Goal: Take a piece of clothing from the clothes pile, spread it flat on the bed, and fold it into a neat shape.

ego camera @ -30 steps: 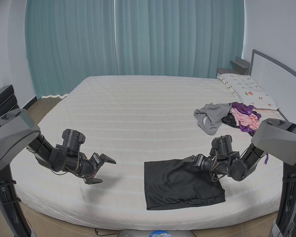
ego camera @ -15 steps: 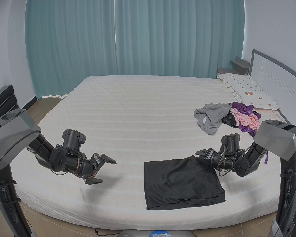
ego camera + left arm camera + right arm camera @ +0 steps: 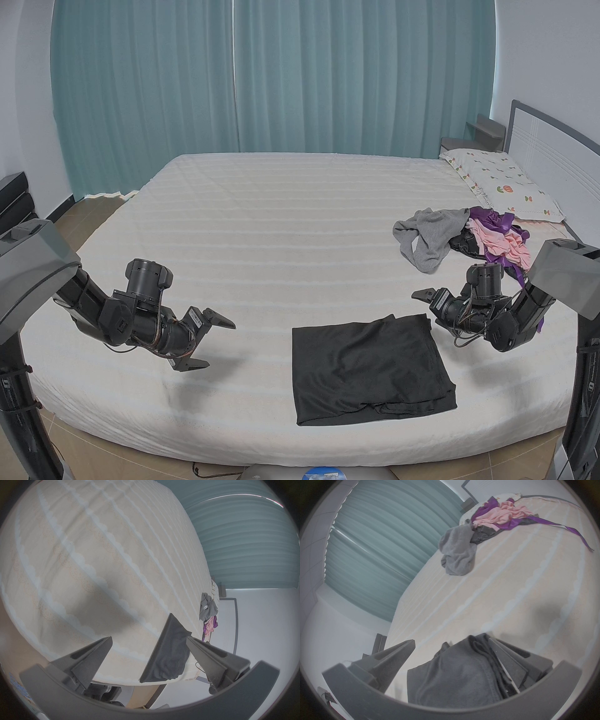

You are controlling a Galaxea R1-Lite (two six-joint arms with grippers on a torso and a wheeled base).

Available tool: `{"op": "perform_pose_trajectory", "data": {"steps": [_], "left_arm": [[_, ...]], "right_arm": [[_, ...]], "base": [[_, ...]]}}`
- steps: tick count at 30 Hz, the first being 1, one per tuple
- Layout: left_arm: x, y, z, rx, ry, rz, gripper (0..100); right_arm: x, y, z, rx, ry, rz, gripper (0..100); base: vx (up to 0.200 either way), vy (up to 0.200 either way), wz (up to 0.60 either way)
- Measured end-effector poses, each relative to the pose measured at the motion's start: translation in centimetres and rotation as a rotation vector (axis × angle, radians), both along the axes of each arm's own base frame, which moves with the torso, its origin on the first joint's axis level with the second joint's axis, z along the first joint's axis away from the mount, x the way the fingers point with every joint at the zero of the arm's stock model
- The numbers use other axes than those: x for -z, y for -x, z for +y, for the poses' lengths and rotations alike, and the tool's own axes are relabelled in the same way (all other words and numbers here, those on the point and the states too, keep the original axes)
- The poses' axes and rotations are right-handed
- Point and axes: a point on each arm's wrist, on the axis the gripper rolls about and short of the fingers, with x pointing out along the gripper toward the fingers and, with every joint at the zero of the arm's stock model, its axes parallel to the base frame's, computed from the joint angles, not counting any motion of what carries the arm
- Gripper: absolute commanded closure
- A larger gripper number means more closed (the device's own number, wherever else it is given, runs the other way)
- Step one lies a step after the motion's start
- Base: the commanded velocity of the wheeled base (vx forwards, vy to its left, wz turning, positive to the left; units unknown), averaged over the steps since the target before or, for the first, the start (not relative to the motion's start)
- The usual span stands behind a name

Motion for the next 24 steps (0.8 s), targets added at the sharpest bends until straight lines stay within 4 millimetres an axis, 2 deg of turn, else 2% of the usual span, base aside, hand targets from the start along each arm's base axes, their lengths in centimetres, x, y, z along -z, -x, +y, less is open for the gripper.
{"op": "perform_pose_trajectory", "data": {"steps": [8,13,24], "left_arm": [[-0.3,-0.2,-0.3,-0.015,0.016,0.0,0],[-0.4,-0.3,-0.4,-0.015,0.017,-0.003,0],[-0.3,-0.3,-0.4,-0.016,0.014,-0.003,0]], "right_arm": [[-0.2,-0.2,0.5,-0.045,-0.023,-0.038,0],[0.0,-0.5,1.0,-0.057,-0.024,-0.052,0],[1.0,-0.9,3.3,-0.114,-0.028,-0.089,0]], "base": [[0.0,-0.2,0.0],[0.0,0.0,0.0],[0.0,0.0,0.0]]}}
